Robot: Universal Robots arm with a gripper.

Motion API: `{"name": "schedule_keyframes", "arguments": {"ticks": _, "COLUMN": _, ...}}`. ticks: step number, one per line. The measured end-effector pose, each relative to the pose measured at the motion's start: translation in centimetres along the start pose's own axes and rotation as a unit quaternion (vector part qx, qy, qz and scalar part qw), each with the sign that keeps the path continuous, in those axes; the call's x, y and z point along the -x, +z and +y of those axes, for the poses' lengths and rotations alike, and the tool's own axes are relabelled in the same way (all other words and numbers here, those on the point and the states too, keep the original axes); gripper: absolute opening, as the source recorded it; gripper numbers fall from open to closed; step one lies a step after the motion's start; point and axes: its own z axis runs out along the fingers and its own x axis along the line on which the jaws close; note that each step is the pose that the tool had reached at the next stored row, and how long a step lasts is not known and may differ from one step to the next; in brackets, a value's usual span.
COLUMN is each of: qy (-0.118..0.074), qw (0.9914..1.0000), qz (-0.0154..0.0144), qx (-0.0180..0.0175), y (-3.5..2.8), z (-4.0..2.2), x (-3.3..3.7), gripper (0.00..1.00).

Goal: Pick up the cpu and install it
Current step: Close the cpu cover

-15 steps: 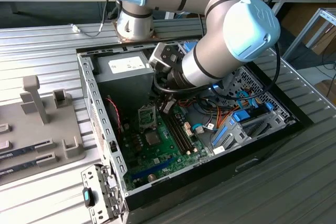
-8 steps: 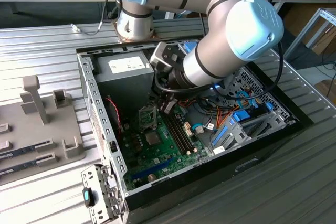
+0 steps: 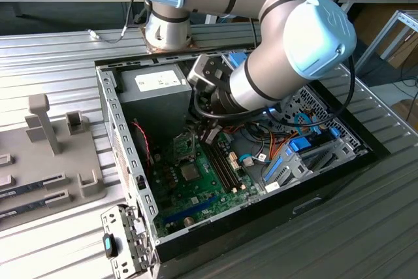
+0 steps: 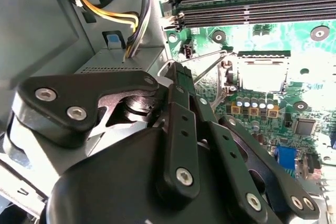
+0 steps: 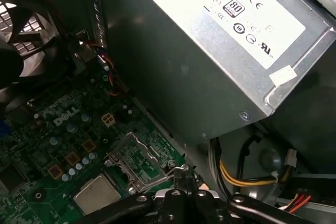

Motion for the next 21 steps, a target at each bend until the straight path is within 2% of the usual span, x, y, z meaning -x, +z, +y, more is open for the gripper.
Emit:
{"name": "schedule_keyframes", "arguments": {"ticks": 7, "qy": 0.001, "qw": 0.99999, "qz": 0.0024, "qx": -0.0021, "y": -0.11, "z": -0.17, "x": -0.21, "gripper": 0.11}}
{"name": "schedule_keyframes", "arguments": {"ticks": 9, "qy": 0.001, "qw": 0.99998, "qz": 0.0049, "qx": -0.0044, "y": -0.14, "z": -0.24, "x": -0.30, "gripper": 0.11}}
{"name": "schedule_keyframes", "arguments": {"ticks": 14, "qy": 0.002, "qw": 0.99993, "qz": 0.0089, "qx": -0.0079, "y": -0.24, "z": -0.39, "x": -0.48, "gripper": 0.11}}
{"name": "schedule_keyframes", "arguments": {"ticks": 15, "qy": 0.002, "qw": 0.99988, "qz": 0.0112, "qx": -0.0100, "y": -0.26, "z": -0.45, "x": -0.56, "gripper": 0.11}}
{"name": "schedule_keyframes", "arguments": {"ticks": 16, "qy": 0.003, "qw": 0.99977, "qz": 0.0158, "qx": -0.0140, "y": -0.29, "z": -0.49, "x": -0.60, "gripper": 0.11}}
{"name": "schedule_keyframes", "arguments": {"ticks": 17, "qy": 0.005, "qw": 0.99938, "qz": 0.0260, "qx": -0.0232, "y": -0.30, "z": -0.50, "x": -0.62, "gripper": 0.11}}
{"name": "schedule_keyframes", "arguments": {"ticks": 18, "qy": 0.007, "qw": 0.99858, "qz": 0.0393, "qx": -0.0352, "y": -0.30, "z": -0.50, "x": -0.62, "gripper": 0.11}}
{"name": "schedule_keyframes", "arguments": {"ticks": 19, "qy": 0.009, "qw": 0.99775, "qz": 0.0495, "qx": -0.0443, "y": -0.30, "z": -0.51, "x": -0.63, "gripper": 0.11}}
{"name": "schedule_keyframes", "arguments": {"ticks": 20, "qy": 0.011, "qw": 0.99699, "qz": 0.0572, "qx": -0.0512, "y": -0.30, "z": -0.51, "x": -0.63, "gripper": 0.11}}
{"name": "schedule_keyframes", "arguments": {"ticks": 21, "qy": 0.012, "qw": 0.99653, "qz": 0.0614, "qx": -0.0550, "y": -0.30, "z": -0.51, "x": -0.63, "gripper": 0.11}}
